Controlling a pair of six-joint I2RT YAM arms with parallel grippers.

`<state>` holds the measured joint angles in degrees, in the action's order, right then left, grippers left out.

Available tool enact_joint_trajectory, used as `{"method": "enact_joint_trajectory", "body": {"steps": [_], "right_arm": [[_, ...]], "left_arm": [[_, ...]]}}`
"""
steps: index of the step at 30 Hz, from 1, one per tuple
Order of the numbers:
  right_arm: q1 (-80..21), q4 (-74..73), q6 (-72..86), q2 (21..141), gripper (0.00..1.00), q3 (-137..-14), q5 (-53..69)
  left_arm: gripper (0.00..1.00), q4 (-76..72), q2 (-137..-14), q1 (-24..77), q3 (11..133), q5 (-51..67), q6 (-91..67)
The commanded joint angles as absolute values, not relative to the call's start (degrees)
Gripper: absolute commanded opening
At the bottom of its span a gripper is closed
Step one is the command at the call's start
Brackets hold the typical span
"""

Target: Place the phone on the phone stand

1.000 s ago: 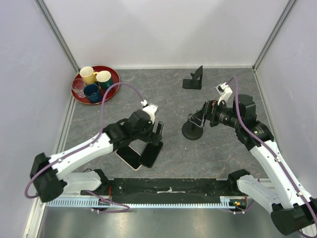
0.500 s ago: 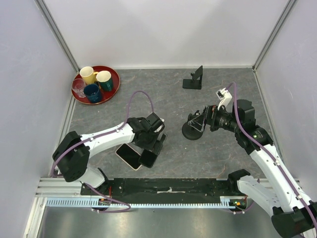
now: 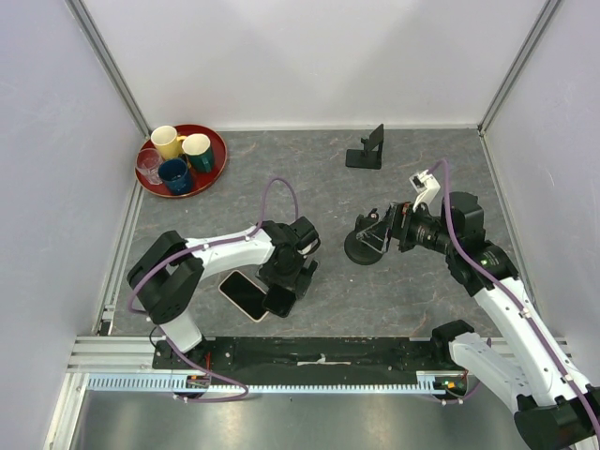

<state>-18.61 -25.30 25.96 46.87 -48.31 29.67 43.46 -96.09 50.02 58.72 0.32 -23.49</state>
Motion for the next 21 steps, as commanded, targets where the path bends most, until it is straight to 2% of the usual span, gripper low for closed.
{"method": "enact_joint_trajectory", "body": {"steps": [1,4,13,16,17,19,20,21], "right_arm": [[-18.9,-23.4,25.0,46.6,0.98,-47.6,30.0],[-18.9,-23.2,25.1,46.6,0.98,-47.2,30.0],[-18.9,-23.2,25.6,46.4,0.98,-47.1,28.7],[-18.9,-23.6,25.6,46.3,0.98,-47.2,28.7],[-18.9,-23.7,25.6,46.3,0.98,-47.1,28.6],[-18.9,-24.0,25.6,46.4,0.98,-47.1,28.3],[-18.9,-24.1,25.6,46.3,0.98,-47.0,28.2],[-18.9,-24.2,25.6,46.4,0.98,-47.1,28.1]], "left_arm": [[1.00,44.3,-97.5,50.6,61.6,0.2,-21.3],[0.98,44.3,-99.0,51.4,62.0,-1.2,-21.2],[0.82,45.5,-102.8,54.8,62.4,-6.2,-24.5],[0.62,45.4,-102.5,55.0,62.0,-8.1,-24.7],[0.49,45.2,-102.1,55.0,62.0,-8.1,-24.6],[0.38,44.6,-100.3,55.0,62.0,-8.8,-24.3],[0.23,44.5,-99.5,55.0,62.0,-9.1,-24.3],[0.16,44.3,-97.8,55.0,62.3,-9.3,-24.3]]}}
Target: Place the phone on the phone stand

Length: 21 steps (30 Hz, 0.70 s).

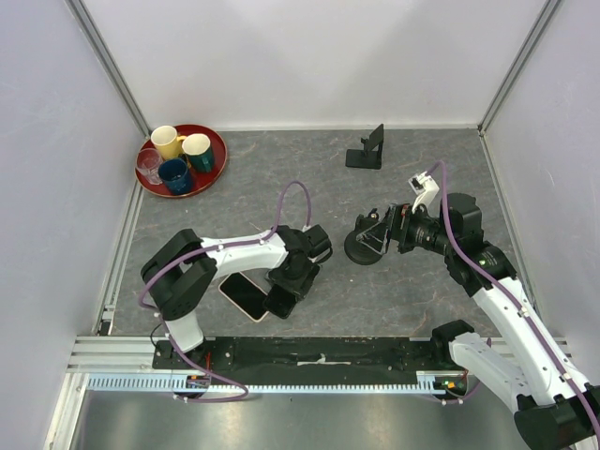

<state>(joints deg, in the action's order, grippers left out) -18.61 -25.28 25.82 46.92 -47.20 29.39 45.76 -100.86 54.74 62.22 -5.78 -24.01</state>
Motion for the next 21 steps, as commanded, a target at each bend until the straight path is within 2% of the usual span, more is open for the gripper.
{"method": "enact_joint_trajectory", "body": {"steps": [1,2,10,13,18,21], "right_arm": [[-18.9,-24.4,25.6,46.4,0.98,-47.1,28.0],[-18.9,-24.6,25.5,46.5,0.98,-47.3,27.7],[-19.0,-26.2,25.0,47.3,0.98,-48.5,27.1],[-19.0,-26.5,24.9,48.0,0.98,-49.4,27.0],[-20.6,-26.3,25.8,49.4,0.96,-51.9,27.2],[-22.6,-24.8,27.2,49.9,0.95,-53.8,27.1]], "left_arm": [[0.08,44.1,-97.0,55.0,62.7,-10.1,-24.3],[0.02,44.0,-95.8,55.0,63.1,-10.7,-24.5],[0.02,42.3,-83.5,55.0,63.5,-18.4,-26.2],[0.02,36.9,-74.6,55.0,60.1,-20.2,-25.8],[0.02,21.6,-55.7,55.0,50.4,-16.6,-20.8],[0.02,15.5,-48.7,55.1,46.2,-12.1,-17.9]]}}
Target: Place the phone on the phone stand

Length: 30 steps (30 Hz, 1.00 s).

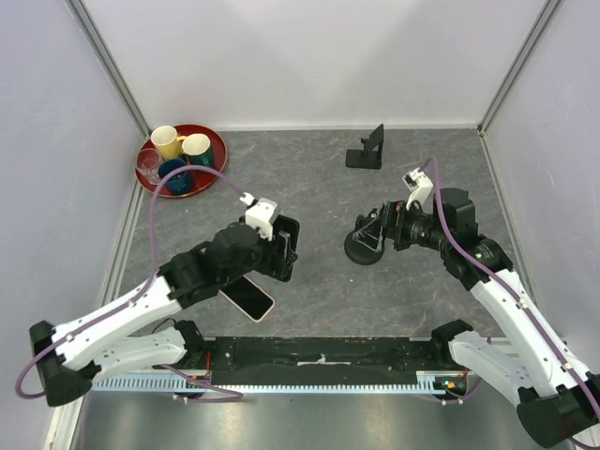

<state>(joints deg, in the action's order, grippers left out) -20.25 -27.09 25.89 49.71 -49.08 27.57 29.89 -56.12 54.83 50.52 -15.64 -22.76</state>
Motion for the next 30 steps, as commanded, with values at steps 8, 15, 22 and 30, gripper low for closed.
{"method": "enact_joint_trajectory", "body": {"steps": [8,15,22,30], "right_arm": [[-33.0,-20.0,32.3,54.7,0.92,-58.3,22.1],[-47.2,-17.5,34.4,63.5,0.86,-62.4,12.9],[-52.5,-18.8,36.4,71.3,0.85,-67.2,7.2],[-53.1,-20.1,37.4,76.0,0.64,-69.7,6.4]], "left_arm": [[0.02,12.7,-44.0,55.0,43.4,-9.2,-14.2],[0.02,12.8,-43.8,55.0,42.4,-7.6,-12.7],[0.02,13.7,-43.9,55.0,41.6,-6.0,-11.9],[0.02,13.6,-43.5,55.0,40.8,-4.1,-11.3]]}}
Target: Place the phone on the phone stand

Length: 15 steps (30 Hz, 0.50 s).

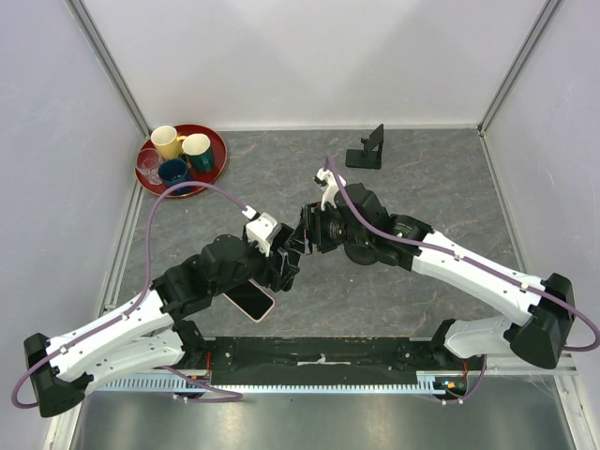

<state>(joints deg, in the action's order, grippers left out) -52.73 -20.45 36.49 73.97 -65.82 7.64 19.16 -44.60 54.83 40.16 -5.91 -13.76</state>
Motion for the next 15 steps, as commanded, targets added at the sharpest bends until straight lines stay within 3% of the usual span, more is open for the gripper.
{"method": "enact_joint_trajectory", "body": {"steps": [1,10,13,14,15], "right_arm": [[-53.2,-20.1,37.4,76.4,0.63,-69.8,6.8],[-53.8,-19.8,35.9,76.0,0.46,-67.7,7.2],[-53.8,-19.0,35.2,75.3,0.25,-67.0,7.5],[-53.8,-18.5,35.2,74.9,0.10,-66.7,7.6],[-53.7,-18.3,35.0,74.6,0.01,-66.3,7.6]], "left_arm": [[0.02,13.6,-43.7,55.0,40.8,-4.0,-11.3],[0.02,13.4,-44.6,55.0,41.1,-2.9,-11.3],[0.02,13.1,-45.5,55.0,41.6,-1.8,-11.2],[0.02,13.4,-46.1,55.1,42.2,-1.3,-11.0],[0.02,13.5,-46.4,55.0,42.4,-0.4,-11.0]]}}
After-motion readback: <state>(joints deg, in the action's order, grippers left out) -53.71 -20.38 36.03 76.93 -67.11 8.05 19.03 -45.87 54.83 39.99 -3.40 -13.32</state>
